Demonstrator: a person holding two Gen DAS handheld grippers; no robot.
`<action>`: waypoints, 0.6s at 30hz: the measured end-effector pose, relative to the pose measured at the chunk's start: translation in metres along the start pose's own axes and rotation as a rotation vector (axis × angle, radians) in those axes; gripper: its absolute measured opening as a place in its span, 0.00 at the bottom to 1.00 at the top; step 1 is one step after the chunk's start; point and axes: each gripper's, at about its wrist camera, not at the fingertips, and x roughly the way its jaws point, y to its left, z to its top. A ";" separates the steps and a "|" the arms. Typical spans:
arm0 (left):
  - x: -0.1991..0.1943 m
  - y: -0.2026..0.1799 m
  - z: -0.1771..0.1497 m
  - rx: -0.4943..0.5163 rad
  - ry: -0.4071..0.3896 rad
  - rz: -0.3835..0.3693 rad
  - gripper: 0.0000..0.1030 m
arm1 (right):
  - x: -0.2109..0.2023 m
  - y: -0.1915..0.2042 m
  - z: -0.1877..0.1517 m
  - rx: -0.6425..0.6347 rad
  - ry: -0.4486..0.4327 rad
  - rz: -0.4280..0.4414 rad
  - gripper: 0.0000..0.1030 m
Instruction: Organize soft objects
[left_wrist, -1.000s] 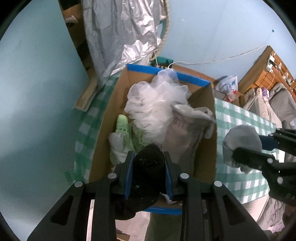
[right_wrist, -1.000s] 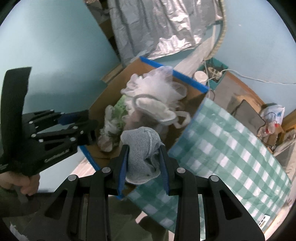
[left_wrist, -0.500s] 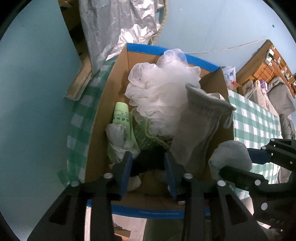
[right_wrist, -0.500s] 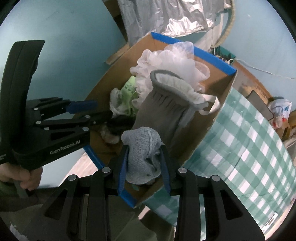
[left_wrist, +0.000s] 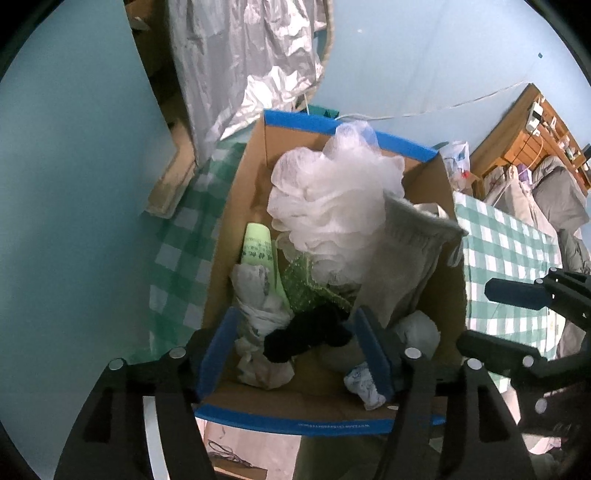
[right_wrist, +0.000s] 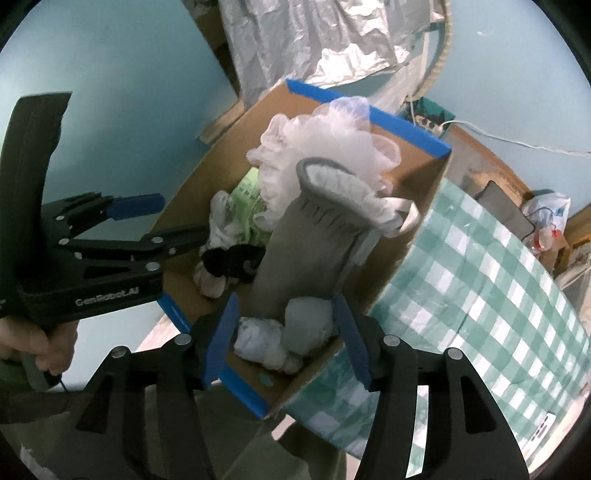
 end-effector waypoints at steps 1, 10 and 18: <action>-0.002 0.000 0.001 -0.003 -0.005 -0.002 0.70 | -0.003 -0.002 0.000 0.009 -0.009 -0.003 0.59; -0.036 -0.001 0.007 -0.042 -0.062 -0.017 0.78 | -0.041 -0.011 0.005 0.064 -0.092 -0.043 0.66; -0.070 -0.012 0.013 -0.027 -0.130 -0.002 0.84 | -0.076 -0.020 0.008 0.115 -0.172 -0.080 0.68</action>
